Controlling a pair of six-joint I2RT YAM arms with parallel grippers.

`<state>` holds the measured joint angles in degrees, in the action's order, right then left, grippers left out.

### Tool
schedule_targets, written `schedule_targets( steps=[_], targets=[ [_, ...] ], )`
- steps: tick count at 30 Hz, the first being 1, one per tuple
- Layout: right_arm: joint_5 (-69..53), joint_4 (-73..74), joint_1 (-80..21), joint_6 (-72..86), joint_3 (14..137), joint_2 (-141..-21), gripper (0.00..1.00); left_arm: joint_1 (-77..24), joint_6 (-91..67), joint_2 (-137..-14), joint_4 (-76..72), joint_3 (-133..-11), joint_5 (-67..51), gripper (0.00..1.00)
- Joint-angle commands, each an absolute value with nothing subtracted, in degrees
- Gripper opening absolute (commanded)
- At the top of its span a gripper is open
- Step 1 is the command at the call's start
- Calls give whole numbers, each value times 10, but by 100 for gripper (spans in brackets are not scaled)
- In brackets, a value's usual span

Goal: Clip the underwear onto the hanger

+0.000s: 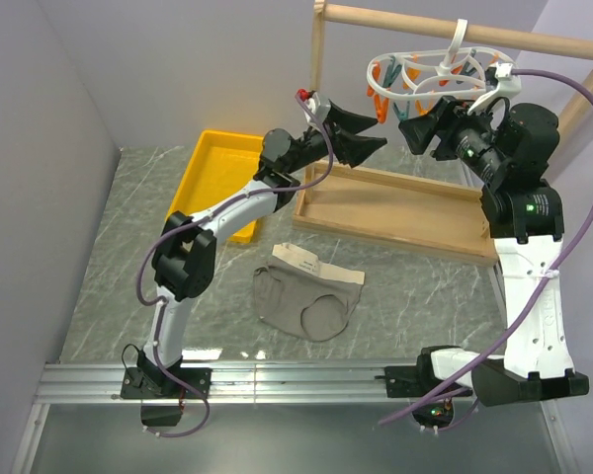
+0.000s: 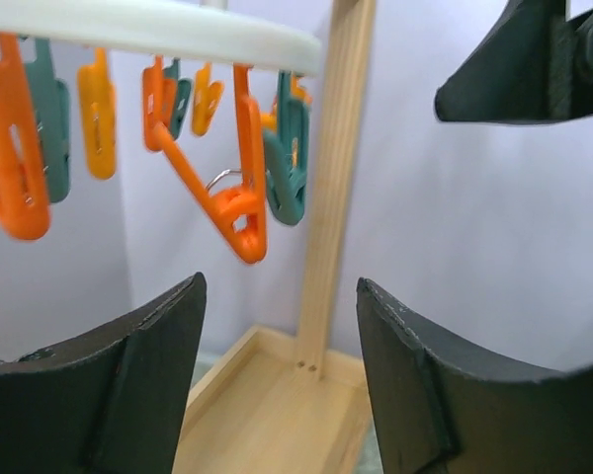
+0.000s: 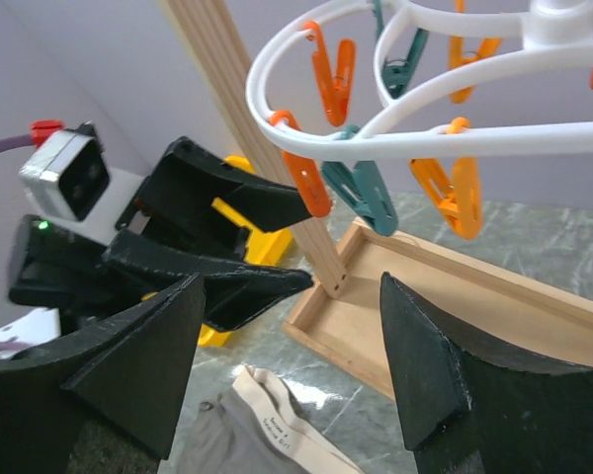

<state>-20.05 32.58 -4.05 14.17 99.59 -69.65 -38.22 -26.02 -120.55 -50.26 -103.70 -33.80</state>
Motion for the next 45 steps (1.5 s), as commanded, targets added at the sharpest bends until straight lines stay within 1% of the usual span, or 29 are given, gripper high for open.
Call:
schedule_targets(
  steps=[1,4,8,13,14,16,19,22,23,25,26,28,34,40,43,45],
  targets=[
    [-257,320,-30,160,1030,-698,78,-380,-350,-1230,-585,-1094,-380,67],
    [-273,320,-30,166,1042,-704,78,-379,-378,-1253,-588,-1126,-378,67],
    [-279,325,-30,168,1056,-715,79,-377,-416,-1281,-599,-1168,-373,64],
    [-280,329,-29,169,1063,-722,79,-376,-436,-1295,-603,-1186,-359,55],
    [-280,329,-30,172,1065,-725,78,-376,-438,-1299,-603,-1192,-359,51],
    [-279,325,-29,176,1066,-728,78,-376,-440,-1301,-606,-1194,-359,50],
    [-278,324,-29,183,1067,-733,77,-377,-438,-1301,-607,-1195,-355,45],
    [-277,323,-29,185,1063,-734,77,-375,-439,-1303,-608,-1203,-352,45],
    [-278,323,-29,185,1063,-736,76,-375,-439,-1306,-607,-1206,-351,47],
    [-279,324,-29,185,1062,-736,77,-375,-441,-1310,-603,-1215,-345,54],
    [-279,323,-29,185,1063,-737,77,-375,-442,-1316,-601,-1220,-343,61],
    [-279,325,-29,185,1065,-738,76,-375,-445,-1322,-596,-1234,-340,61],
    [-274,331,-29,183,1071,-739,76,-374,-473,-1349,-589,-1271,-349,56],
    [-268,330,-30,186,1067,-736,76,-374,-480,-1354,-591,-1273,-352,37],
    [-259,324,-30,192,1057,-730,74,-374,-466,-1335,-593,-1251,-344,21],
    [-247,316,-30,196,1044,-729,73,-374,-455,-1327,-597,-1235,-340,16]
  ],
)
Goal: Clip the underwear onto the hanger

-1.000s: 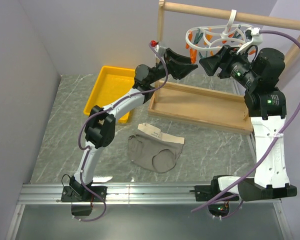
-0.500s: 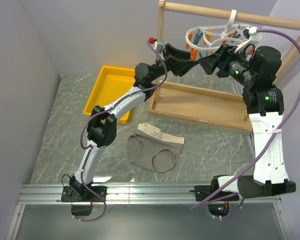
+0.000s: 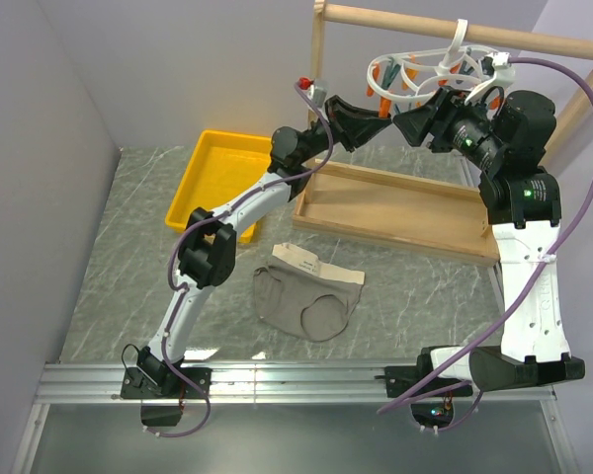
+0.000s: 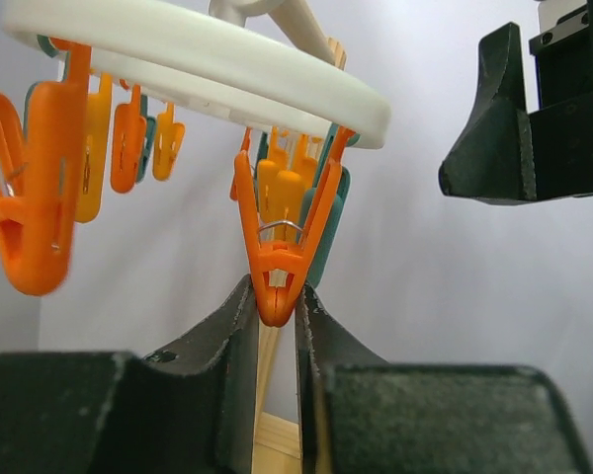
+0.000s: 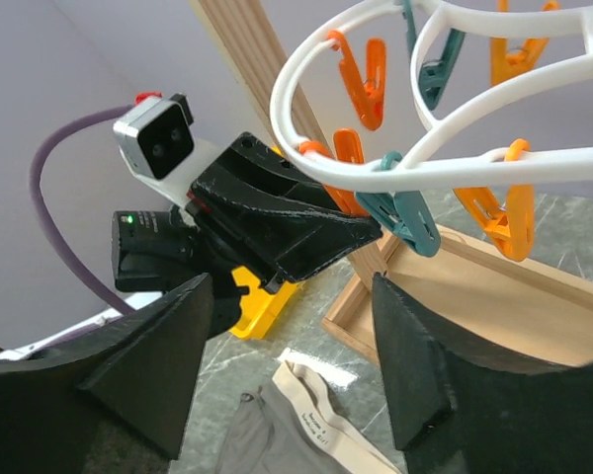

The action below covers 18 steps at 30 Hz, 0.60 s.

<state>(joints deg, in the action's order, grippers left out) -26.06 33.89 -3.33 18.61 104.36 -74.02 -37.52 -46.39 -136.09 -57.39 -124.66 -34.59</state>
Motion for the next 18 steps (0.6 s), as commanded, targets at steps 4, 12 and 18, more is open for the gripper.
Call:
schedule_targets(
  steps=[4,12,18],
  targets=[
    [-216,297,-31,216,1027,-722,65,-374,-432,-1304,-596,-1212,-335,3],
    [-139,269,-73,237,1009,-721,54,-384,-322,-1258,-539,-1153,-296,0],
    [-63,256,-119,239,1000,-722,52,-407,-232,-1230,-490,-1130,-248,0]
  ],
)
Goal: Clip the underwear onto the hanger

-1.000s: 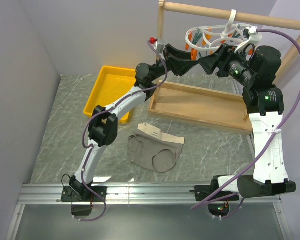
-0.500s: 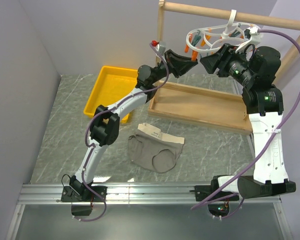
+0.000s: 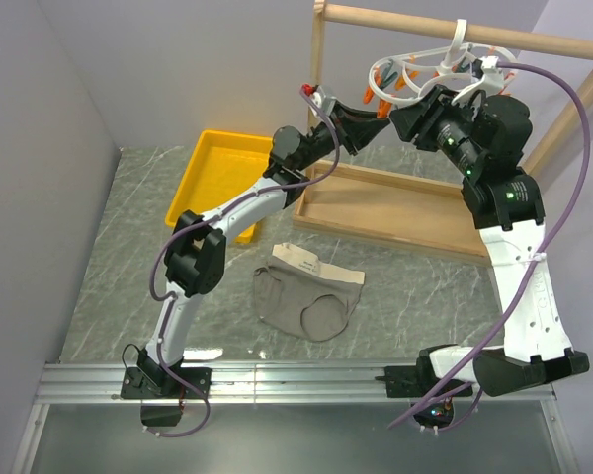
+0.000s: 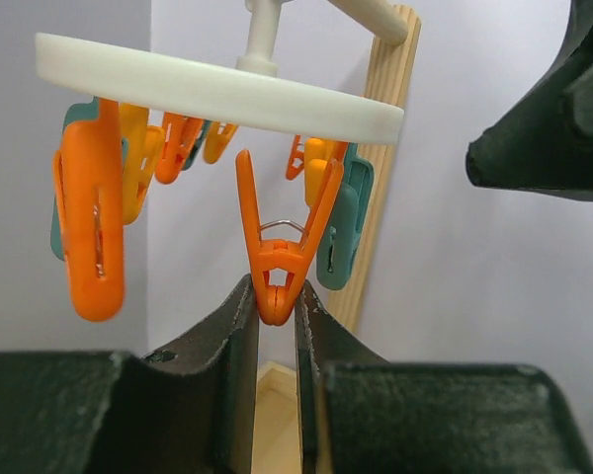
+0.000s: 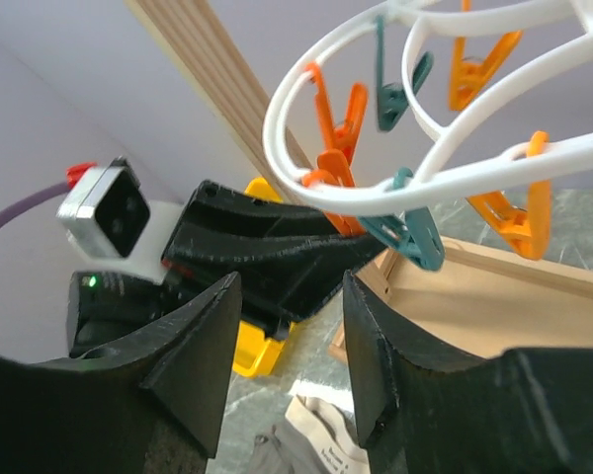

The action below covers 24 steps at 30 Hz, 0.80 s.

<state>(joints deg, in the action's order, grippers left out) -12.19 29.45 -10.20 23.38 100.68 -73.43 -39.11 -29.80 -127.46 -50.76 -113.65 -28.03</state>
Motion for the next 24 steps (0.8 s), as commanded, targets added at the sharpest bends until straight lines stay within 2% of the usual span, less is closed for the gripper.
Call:
schedule_targets(
  steps=[1,10,24],
  targets=[
    [-37,256,-126,238,999,-722,52,-408,-222,-1225,-482,-1129,-243,0],
    [25,256,-139,261,1002,-738,49,-429,-150,-1195,-481,-1086,-200,0],
    [14,255,-148,270,961,-717,48,-444,-105,-1178,-475,-1061,-167,0]
  ],
)
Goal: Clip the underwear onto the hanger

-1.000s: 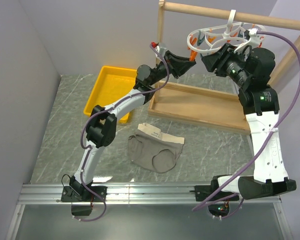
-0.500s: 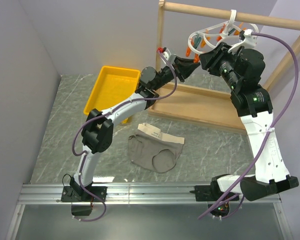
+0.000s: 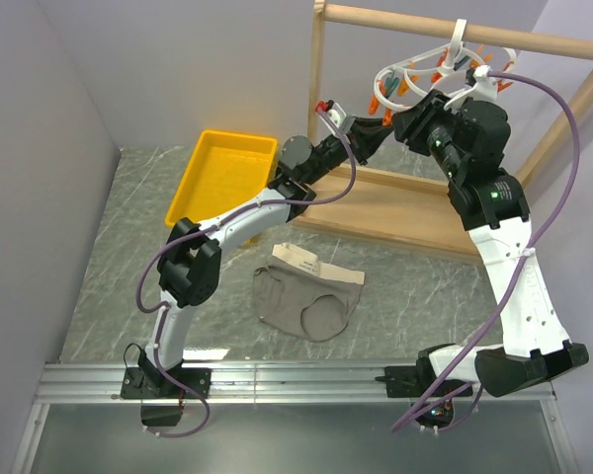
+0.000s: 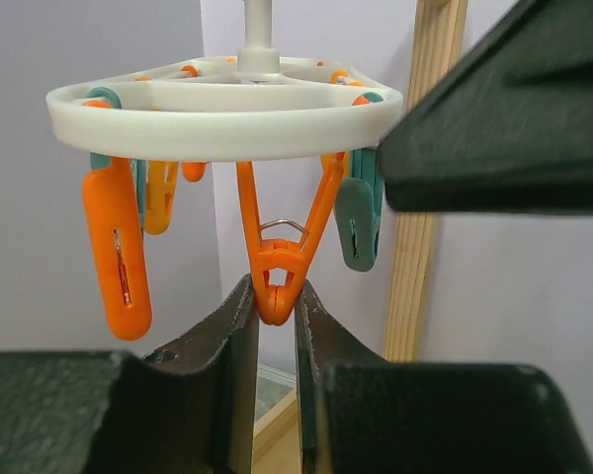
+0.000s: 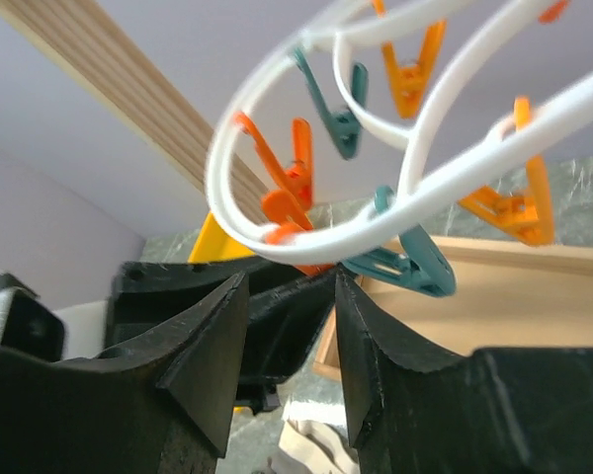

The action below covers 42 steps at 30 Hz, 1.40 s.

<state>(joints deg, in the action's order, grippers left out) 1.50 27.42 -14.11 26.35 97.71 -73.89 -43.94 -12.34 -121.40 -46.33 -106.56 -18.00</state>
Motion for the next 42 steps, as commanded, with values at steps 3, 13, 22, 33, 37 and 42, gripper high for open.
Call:
schedule_targets(
  steps=[3,13,22,33,37,42],
  targets=[
    [16,254,-150,265,943,-710,48,-445,-103,-1174,-480,-1053,-166,0],
    [47,223,-153,279,937,-715,47,-454,-71,-1166,-482,-1041,-160,0],
    [70,219,-152,295,936,-729,38,-472,-24,-1162,-479,-1031,-144,0],
    [90,225,-153,296,948,-742,29,-496,76,-1138,-513,-984,-137,0],
    [94,234,-153,296,947,-740,29,-500,88,-1138,-513,-985,-134,0],
    [94,230,-154,293,938,-737,26,-504,98,-1138,-517,-981,-134,0]
  ],
)
